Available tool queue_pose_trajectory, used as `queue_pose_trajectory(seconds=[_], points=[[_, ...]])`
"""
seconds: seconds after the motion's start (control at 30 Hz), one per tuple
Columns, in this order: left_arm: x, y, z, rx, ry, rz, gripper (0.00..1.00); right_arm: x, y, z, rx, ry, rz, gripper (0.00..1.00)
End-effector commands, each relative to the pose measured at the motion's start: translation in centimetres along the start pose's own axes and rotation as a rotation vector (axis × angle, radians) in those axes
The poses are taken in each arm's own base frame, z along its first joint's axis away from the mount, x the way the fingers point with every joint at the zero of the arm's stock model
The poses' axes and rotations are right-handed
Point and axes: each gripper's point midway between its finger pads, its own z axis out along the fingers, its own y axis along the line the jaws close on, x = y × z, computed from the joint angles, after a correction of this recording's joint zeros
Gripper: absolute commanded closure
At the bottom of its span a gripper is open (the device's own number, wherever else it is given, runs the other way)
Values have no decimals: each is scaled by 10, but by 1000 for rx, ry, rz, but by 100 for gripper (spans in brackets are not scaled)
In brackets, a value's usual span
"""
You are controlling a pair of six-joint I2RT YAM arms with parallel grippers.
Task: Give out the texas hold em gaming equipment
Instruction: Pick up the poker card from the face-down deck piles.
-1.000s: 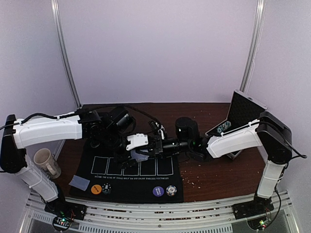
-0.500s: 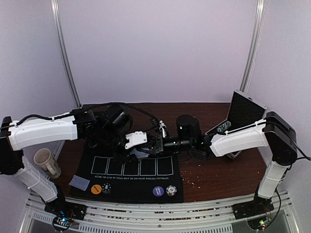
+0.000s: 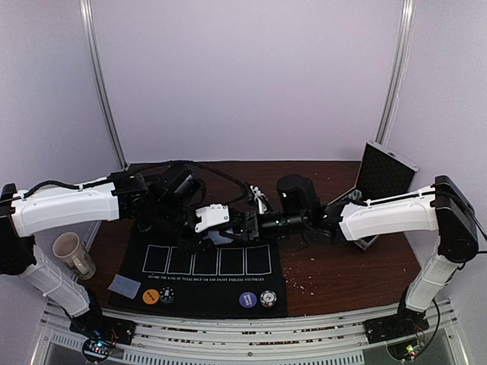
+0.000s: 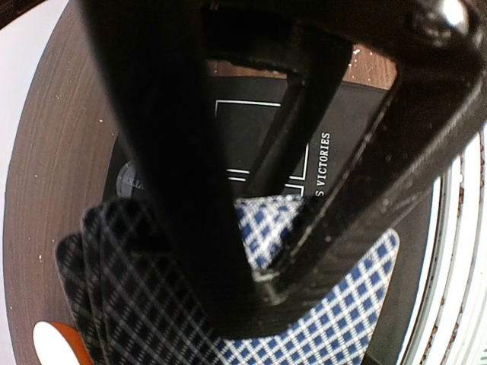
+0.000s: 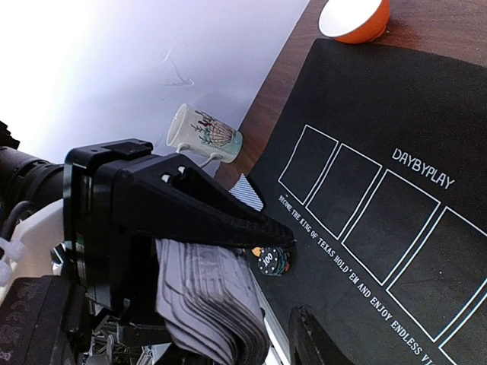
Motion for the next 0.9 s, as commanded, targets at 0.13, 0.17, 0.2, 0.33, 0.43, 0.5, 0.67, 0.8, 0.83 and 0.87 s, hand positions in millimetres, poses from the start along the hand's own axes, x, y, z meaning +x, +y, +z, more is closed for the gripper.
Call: queue_pose_trajectory(seconds=[0.13, 0.17, 0.2, 0.33, 0.43, 0.5, 0.67, 0.8, 0.83, 0.87], points=[[-4, 3, -2, -18, -37, 7, 51, -8, 8, -14, 61, -6, -59, 64], [-3, 3, -2, -19, -33, 6, 51, -8, 8, -14, 62, -5, -62, 64], [-2, 3, -1, -17, -31, 6, 51, -7, 8, -15, 66, -1, -62, 64], [-1, 2, 1, -14, -27, 4, 51, -8, 9, -16, 67, -1, -65, 64], [-1, 2, 2, -11, -24, 3, 51, -10, 13, -16, 58, -5, -69, 64], [-1, 2, 3, -10, -22, 2, 51, -12, 16, -16, 50, -3, -70, 64], [1, 3, 6, -14, -10, -4, 50, -14, 20, -20, 46, -11, -81, 63], [2, 3, 7, -15, -11, -4, 49, -16, 21, -27, 55, -31, -92, 64], [2, 3, 7, -15, -11, -4, 49, -17, 21, -27, 56, -33, -92, 64], [2, 3, 6, -15, -11, -4, 50, -16, 20, -27, 57, -32, -92, 66]])
